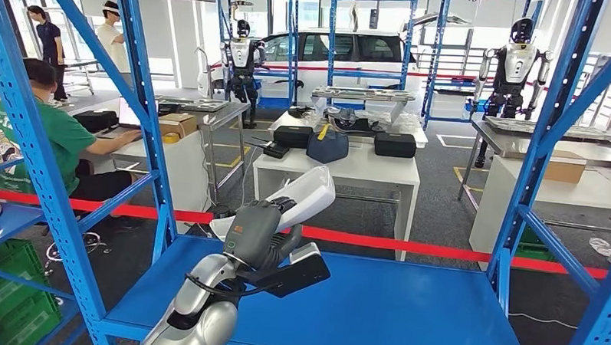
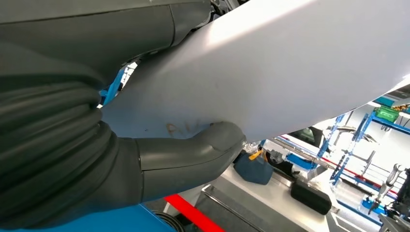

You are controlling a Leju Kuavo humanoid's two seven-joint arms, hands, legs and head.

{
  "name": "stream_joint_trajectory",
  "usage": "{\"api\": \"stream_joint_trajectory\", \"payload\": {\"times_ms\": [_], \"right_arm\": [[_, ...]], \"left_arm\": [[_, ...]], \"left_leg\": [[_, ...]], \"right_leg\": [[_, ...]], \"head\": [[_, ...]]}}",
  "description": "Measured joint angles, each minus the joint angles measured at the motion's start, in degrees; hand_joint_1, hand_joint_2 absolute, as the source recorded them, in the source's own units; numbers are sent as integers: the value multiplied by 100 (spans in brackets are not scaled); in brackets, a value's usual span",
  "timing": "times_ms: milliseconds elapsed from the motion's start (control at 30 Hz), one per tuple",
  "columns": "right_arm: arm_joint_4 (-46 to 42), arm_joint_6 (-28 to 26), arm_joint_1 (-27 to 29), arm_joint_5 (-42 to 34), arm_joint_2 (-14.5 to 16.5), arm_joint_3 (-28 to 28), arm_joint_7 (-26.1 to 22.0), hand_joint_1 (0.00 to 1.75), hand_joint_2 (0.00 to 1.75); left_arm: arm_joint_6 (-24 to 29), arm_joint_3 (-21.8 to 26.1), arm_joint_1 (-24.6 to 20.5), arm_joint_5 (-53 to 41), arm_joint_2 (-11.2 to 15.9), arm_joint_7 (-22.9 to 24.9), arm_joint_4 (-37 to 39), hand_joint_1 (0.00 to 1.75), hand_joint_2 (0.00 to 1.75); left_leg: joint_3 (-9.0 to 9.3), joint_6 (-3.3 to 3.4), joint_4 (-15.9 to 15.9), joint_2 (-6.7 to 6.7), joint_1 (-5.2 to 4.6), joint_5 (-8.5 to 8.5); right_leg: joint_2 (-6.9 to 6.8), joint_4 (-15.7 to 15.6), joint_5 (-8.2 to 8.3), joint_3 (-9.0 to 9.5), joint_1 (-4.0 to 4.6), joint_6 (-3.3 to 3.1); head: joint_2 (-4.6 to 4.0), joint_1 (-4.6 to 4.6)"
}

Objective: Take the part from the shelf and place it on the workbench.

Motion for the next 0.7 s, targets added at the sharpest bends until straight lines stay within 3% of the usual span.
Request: {"api": "stream_joint_trajectory", "payload": {"times_ms": [33, 133, 200, 267, 300, 333, 367, 400, 467, 500, 533, 600, 700], "right_arm": [[0, 0, -4, 3, 0, 1, -1, 0, 0], [2, 3, -2, 25, 7, 7, -1, 0, 0], [2, 4, -3, 43, 9, 10, -1, 0, 0], [2, 4, -1, 51, 5, 11, 0, 0, 0], [2, 4, 0, 52, 5, 11, 1, 0, 0], [2, 4, 1, 51, 5, 11, 1, 0, 0], [2, 4, 0, 51, 5, 11, 1, 0, 0], [2, 4, 0, 51, 5, 12, 1, 0, 0], [2, 4, -2, 51, 16, 12, 1, 0, 0], [2, 4, -3, 51, 23, 13, 1, 0, 0], [2, 3, -4, 50, 30, 13, 0, 0, 0], [2, 4, -6, 50, 37, 14, -8, 0, 0], [2, 4, -6, 50, 43, 15, -17, 0, 0]], "left_arm": [[-1, 1, -9, 0, 2, 0, 4, 175, 175], [-1, 3, -30, -1, 29, -1, 28, 175, 175], [1, 4, -41, 0, 69, -8, 55, 175, 175], [1, 4, -45, 0, 103, -17, 84, 175, 175], [1, 4, -42, -1, 116, -21, 100, 175, 175], [0, 4, -37, -4, 127, -23, 118, 175, 175], [-1, 4, -34, -8, 135, -26, 133, 175, 175], [-1, 4, -34, -11, 140, -27, 144, 175, 175], [-1, 4, -49, -15, 139, -32, 148, 175, 175], [-1, 4, -57, -16, 137, -34, 145, 175, 175], [-1, 4, -67, -16, 137, -35, 145, 175, 175], [-1, 4, -76, -17, 139, -36, 149, 175, 175], [-1, 4, -79, -17, 138, -36, 151, 175, 175]], "left_leg": [[-31, -28, 31, -1, -10, 19], [-91, -130, 72, -11, -15, 39], [-229, -212, 400, -30, 9, -288], [-443, -282, 1113, -41, 46, -801], [-513, -300, 1440, -42, 60, -955], [-504, -304, 1612, -42, 68, -990], [-387, -293, 1563, -44, 71, -918], [-164, -266, 1304, -48, 69, -786], [437, -177, 460, -66, 44, -636], [648, -145, 148, -71, 24, -619], [757, -119, -47, -76, 5, -634], [743, -85, -118, -73, -28, -593], [717, -46, -144, -71, -42, -565]], "right_leg": [[9, -100, -45, 46, 12, -49], [9, -115, 40, -23, -3, -199], [-4, -142, 149, -112, -25, -268], [-5, -144, 252, -230, -26, -285], [-6, -142, 300, -293, -25, -283], [-7, -141, 348, -354, -24, -277], [-8, -140, 397, -414, -20, -270], [-6, -140, 444, -467, -15, -261], [-3, -144, 531, -535, -8, -229], [-2, -158, 572, -546, -11, -200], [-3, -176, 613, -548, -21, -164], [-4, -235, 694, -540, -38, -90], [-2, -274, 739, -535, -41, -49]], "head": [[0, -1], [0, -4], [0, -11], [0, -16], [0, -16], [0, -15], [0, -15], [0, -15], [0, -14], [0, -14], [0, -14], [0, -14], [0, -15]]}}
